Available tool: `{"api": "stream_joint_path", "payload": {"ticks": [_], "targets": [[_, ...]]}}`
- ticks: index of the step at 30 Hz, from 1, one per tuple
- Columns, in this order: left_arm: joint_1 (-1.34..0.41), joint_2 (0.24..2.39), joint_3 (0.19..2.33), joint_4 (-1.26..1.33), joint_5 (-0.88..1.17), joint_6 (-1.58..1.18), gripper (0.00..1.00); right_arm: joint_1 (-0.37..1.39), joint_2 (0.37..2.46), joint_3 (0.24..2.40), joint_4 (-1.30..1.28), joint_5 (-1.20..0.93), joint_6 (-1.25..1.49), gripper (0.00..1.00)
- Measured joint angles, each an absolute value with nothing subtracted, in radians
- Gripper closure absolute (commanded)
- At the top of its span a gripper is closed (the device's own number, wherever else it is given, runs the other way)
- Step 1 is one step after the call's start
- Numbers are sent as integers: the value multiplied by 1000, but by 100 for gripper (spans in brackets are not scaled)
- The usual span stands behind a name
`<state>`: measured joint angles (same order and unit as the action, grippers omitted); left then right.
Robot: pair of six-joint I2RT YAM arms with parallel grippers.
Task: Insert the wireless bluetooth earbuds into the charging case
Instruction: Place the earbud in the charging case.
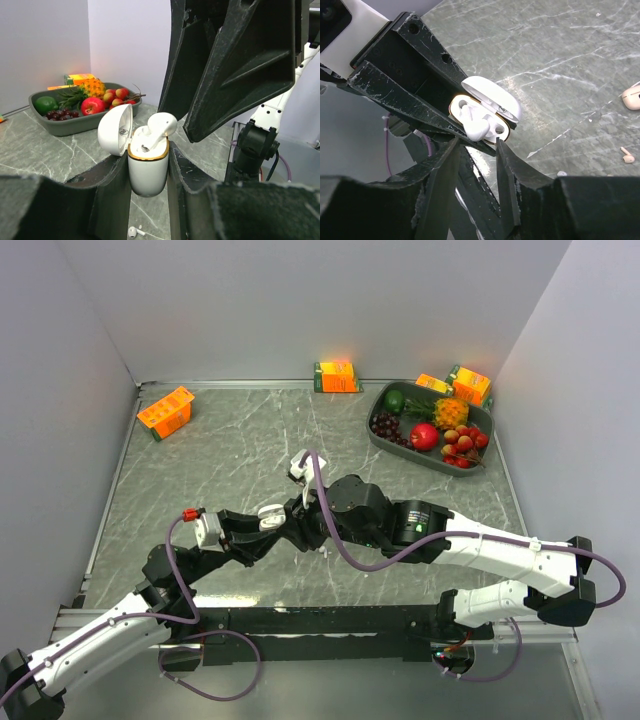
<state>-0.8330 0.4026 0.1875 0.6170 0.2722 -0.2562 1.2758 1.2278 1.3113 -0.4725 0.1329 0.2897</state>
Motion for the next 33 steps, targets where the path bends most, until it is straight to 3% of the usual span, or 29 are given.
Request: {"api": "stream_joint_path", "payload": {"ticks": [11,24,33], "targets": [[-833,399,187,617,272,-257,99,1275,1227,1317,-472,141,290,54],[-833,388,187,616,272,-257,99,1275,1190,1317,-472,172,282,88],[-833,388,187,616,272,-257,99,1276,1197,1317,-472,164,278,98]]}}
